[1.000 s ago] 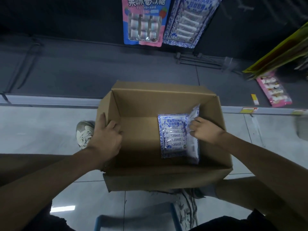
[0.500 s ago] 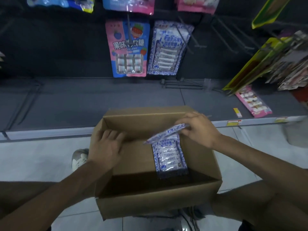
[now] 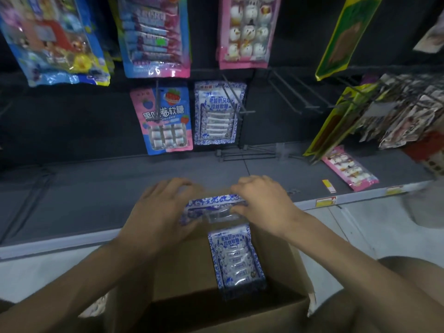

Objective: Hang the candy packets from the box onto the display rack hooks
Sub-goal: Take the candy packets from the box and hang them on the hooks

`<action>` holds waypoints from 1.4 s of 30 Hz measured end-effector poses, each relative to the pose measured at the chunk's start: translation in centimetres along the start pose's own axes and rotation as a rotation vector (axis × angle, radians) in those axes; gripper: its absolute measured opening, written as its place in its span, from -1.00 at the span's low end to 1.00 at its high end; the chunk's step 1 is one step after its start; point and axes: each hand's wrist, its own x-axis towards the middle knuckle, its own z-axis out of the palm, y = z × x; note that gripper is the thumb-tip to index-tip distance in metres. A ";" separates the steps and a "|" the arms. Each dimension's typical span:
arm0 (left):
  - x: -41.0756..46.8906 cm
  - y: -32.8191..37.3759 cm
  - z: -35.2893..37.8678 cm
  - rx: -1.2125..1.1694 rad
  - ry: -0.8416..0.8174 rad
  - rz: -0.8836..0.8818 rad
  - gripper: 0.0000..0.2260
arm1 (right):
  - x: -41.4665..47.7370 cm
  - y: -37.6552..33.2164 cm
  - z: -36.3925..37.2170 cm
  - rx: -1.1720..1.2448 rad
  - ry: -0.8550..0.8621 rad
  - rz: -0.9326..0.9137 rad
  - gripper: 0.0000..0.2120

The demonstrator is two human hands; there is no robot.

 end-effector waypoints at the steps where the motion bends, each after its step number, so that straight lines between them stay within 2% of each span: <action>1: 0.6 0.3 -0.1 0.064 -0.007 0.048 -0.47 | 0.1 0.0 -0.3 -0.005 0.009 -0.016 -0.70; 4: 2.1 1.2 -0.3 0.123 -0.080 0.090 -0.54 | 0.5 0.2 -0.6 -0.008 0.059 -0.073 -0.72; 6: 2.6 1.7 -0.5 0.049 -0.097 -0.001 -0.58 | 0.7 0.8 -0.5 -0.032 0.101 -0.107 -0.72; 8: 2.6 1.6 -0.4 -0.082 -0.140 -0.164 -0.65 | 1.0 1.7 -0.4 -0.062 0.171 -0.118 -0.64; 10: 2.4 1.5 0.1 -0.252 -0.172 -0.299 -0.76 | 1.1 2.5 -0.9 -0.073 0.248 -0.085 -0.41; 13: 2.1 0.7 0.8 -0.671 -0.222 -0.524 -0.86 | 1.0 4.1 -2.2 -0.005 0.280 0.102 0.06; 15: 2.0 0.0 0.8 -0.841 -0.226 -0.602 -0.88 | 0.7 5.2 -2.6 0.170 0.277 0.277 0.17; 18: 1.9 -0.6 0.9 -1.014 -0.159 -0.701 -0.87 | 0.7 5.6 -2.1 0.439 0.222 0.479 0.08; 22: 2.4 -0.5 1.2 -1.162 -0.074 -0.812 -0.83 | 1.2 4.1 -0.8 0.700 0.152 0.508 -0.12; 25: 3.1 0.4 0.8 -1.294 -0.033 -0.839 -0.82 | 1.4 2.8 -0.1 0.804 0.090 0.525 -0.24; 29: 3.4 0.9 0.4 -1.402 -0.005 -0.850 -0.76 | 1.5 1.5 0.0 0.835 0.102 0.533 -0.36; 32: 3.6 1.0 0.6 -1.341 0.063 -0.822 -0.81 | 2.0 2.0 -0.6 0.794 0.215 0.553 -0.41; 35: 3.2 1.5 1.2 -1.117 0.172 -0.734 -0.87 | 2.2 2.2 -1.6 0.880 0.217 0.578 -0.31; 37: 2.4 1.7 2.0 -0.775 0.186 -0.615 -0.91 | 2.1 1.5 -1.9 1.099 0.092 0.589 -0.21; 40: 1.3 2.3 2.5 -0.182 0.221 -0.290 -0.80 | 1.6 -0.7 -1.0 1.539 -0.116 0.610 0.02; 42: 1.1 3.3 2.5 0.025 0.248 -0.069 -0.66 | 1.5 -1.3 0.1 1.732 -0.053 0.661 -0.13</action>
